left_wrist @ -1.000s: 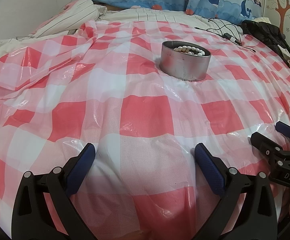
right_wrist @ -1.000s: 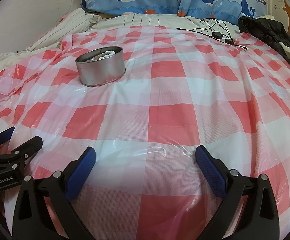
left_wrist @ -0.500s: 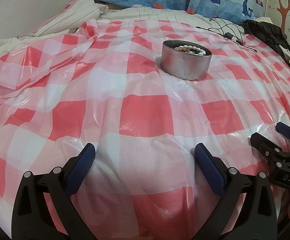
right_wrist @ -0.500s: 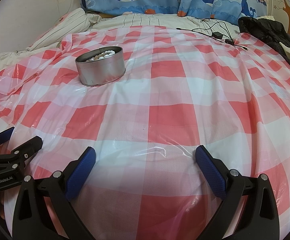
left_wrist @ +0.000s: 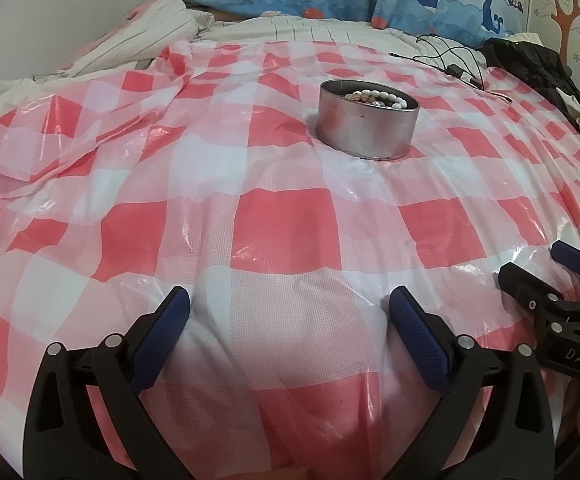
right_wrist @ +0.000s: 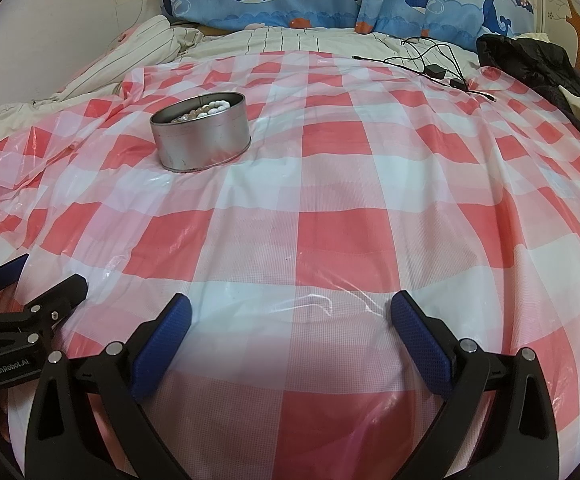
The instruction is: Organize jewelry
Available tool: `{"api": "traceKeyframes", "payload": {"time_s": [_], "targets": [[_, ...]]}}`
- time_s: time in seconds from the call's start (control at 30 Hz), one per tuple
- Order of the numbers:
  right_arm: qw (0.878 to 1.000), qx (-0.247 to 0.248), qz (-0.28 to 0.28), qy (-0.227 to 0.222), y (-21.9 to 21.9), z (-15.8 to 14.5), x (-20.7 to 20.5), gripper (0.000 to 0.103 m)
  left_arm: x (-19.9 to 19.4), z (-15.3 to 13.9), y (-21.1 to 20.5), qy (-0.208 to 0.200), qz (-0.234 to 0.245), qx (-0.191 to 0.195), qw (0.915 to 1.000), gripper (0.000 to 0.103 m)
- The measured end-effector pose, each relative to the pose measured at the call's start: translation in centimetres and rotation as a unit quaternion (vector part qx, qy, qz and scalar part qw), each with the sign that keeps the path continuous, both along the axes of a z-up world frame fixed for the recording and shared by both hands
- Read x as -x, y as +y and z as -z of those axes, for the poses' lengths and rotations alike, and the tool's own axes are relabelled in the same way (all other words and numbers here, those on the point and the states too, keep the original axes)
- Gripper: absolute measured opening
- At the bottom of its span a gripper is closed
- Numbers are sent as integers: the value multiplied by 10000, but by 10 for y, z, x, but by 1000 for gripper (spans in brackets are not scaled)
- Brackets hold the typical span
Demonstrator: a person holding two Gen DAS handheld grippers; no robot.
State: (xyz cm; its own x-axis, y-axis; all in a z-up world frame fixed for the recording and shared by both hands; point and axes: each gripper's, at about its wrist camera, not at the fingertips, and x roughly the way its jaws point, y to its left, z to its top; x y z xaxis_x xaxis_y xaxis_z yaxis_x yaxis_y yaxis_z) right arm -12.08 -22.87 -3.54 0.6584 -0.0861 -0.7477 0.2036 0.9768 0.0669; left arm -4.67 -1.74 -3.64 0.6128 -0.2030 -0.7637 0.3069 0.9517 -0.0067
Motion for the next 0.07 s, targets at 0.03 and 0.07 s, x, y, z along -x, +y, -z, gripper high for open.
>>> {"api": "traceKeyframes", "payload": {"time_s": [0.03,0.07], "targets": [[10000,2,0,1,-1,0,1,96,0,0,0,-1,-1,-3,10000,96],[10000,2,0,1,-1,0,0,96,0,0,1,-3,-2,-7,10000,96]]}}
